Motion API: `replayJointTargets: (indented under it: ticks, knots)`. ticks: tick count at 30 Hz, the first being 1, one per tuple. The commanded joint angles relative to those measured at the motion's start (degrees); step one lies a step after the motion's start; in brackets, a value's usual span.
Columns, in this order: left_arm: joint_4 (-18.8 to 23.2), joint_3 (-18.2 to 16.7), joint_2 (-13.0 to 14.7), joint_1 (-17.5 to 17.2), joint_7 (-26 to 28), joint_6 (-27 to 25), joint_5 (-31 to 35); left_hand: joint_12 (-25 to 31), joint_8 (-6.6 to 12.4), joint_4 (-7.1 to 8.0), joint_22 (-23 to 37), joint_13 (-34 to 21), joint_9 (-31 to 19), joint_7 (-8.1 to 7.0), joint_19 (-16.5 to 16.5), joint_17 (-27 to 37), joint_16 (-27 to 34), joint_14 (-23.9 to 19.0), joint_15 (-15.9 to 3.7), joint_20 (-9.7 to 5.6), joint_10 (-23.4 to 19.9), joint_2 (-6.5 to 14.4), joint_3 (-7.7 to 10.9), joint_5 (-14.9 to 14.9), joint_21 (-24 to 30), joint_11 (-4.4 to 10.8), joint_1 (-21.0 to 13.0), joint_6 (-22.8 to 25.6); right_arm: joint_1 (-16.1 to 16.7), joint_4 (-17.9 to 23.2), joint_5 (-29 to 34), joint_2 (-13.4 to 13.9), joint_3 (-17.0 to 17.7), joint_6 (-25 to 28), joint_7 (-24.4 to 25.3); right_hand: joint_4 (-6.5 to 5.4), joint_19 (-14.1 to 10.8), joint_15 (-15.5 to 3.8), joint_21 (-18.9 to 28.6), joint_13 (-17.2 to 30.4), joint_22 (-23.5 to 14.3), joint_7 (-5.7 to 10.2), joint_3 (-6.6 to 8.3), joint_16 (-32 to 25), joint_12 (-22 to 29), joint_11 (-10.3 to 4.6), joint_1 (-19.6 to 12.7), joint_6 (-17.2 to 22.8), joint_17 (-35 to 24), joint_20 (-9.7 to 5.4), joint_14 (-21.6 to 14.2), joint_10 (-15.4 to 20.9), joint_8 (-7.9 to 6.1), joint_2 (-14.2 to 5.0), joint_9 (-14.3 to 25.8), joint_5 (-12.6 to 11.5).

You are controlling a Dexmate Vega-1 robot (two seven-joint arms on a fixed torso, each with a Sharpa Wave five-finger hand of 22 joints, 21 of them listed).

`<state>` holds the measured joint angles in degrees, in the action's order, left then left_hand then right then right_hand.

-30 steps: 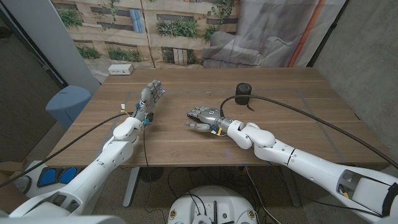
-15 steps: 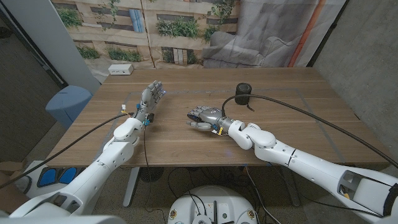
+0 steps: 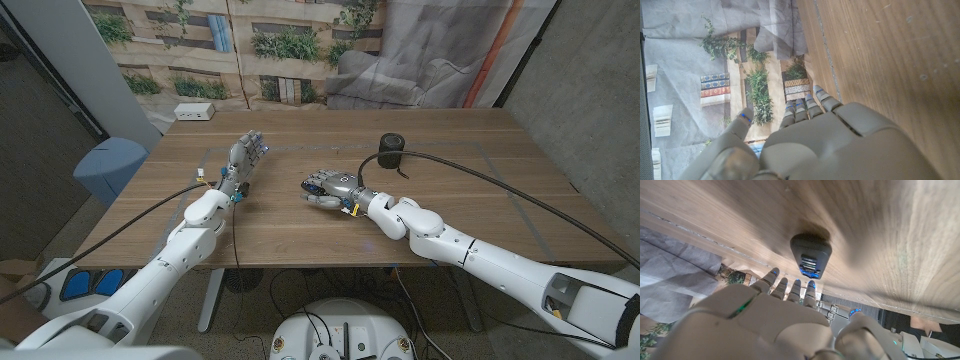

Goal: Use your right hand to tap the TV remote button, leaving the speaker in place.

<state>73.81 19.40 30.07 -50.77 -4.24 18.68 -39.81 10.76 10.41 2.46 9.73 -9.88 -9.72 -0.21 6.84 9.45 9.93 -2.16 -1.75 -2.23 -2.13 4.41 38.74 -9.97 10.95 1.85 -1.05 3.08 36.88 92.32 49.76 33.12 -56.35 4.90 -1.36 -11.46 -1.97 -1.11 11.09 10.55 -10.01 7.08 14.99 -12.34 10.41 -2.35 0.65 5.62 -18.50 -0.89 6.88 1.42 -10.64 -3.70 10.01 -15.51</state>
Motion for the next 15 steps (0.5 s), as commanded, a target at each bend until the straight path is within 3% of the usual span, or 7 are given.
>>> replayJointTargets:
  ticks: [1, 15]
  knots:
    - [-0.3, 0.3, -0.5, 0.3, -0.1, -0.1, -0.1, 0.2, 0.06, 0.42, 0.1, -0.1, -0.3, -0.46, 0.5, 0.2, 0.4, -0.4, -0.17, -1.58, -0.3, 3.2, 0.12, -0.4, 0.2, 0.11, 0.5, 0.3, -0.3, 0.1, -0.1, 0.4, -0.3, 0.6, -0.7, 0.08, 0.1, 0.63, 0.2, 0.1, -0.1, 0.77, -0.31, -0.1, -0.1, 0.05, 0.6, 0.0, -0.2, 0.51, 0.3, -0.6, -0.26, -6.77, 0.2, -0.4]
    - [-0.6, 0.0, -1.0, 0.1, -0.7, 0.5, -0.9, 0.2, 0.03, 0.52, 0.1, -0.1, -0.3, -0.63, 0.6, 0.2, 0.3, -0.6, -0.22, -1.56, -0.4, 3.2, 0.13, -0.4, 0.2, 0.06, 0.5, 0.3, -0.3, -0.8, 0.0, 0.0, -0.8, 1.4, -0.8, 0.12, -0.1, 0.94, 0.3, 0.2, -0.1, 0.45, -0.66, -0.3, 0.1, 0.45, 0.6, 0.5, -0.4, 0.55, 0.2, -0.9, -0.35, -6.65, 0.3, -0.4]
